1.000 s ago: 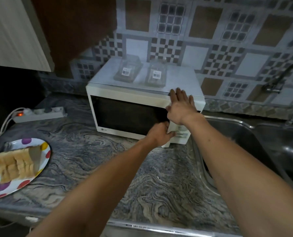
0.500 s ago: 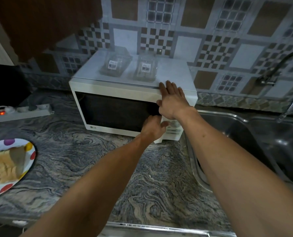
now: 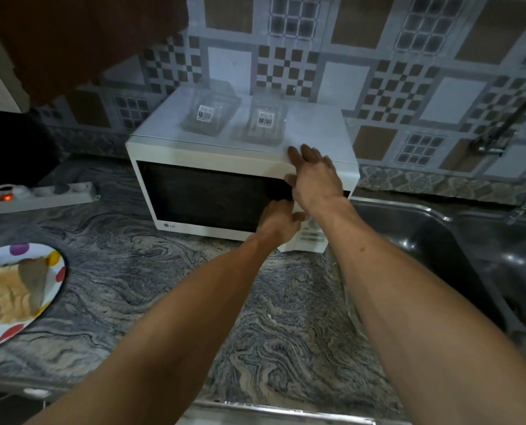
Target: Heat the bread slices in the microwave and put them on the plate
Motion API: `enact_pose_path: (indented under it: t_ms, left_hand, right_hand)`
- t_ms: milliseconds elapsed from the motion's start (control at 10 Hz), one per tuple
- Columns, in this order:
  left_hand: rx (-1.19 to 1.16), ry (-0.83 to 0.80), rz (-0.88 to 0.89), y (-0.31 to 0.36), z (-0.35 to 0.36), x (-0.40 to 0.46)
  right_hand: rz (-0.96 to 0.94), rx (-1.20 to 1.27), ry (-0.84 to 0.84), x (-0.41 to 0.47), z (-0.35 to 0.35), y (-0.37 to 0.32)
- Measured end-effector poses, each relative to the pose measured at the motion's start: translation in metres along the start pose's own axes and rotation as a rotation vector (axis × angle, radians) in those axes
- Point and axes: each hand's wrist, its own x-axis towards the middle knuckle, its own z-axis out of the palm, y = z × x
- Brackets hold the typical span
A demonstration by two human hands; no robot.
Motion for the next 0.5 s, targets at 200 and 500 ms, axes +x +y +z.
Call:
enact_pose_path:
  t_ms: [200,500]
  left_hand:
    - [-0.037,-0.049,-0.06,0.006,-0.006,0.004]
    - [0.332,-0.232,-0.009,-0.007,-0.045,-0.015]
  right_hand:
    - [0.006,0.015,-0.033,0.0,-0.009,-0.002]
    - [0.047,0.043,-0.269,0.004,-0.034,-0.007]
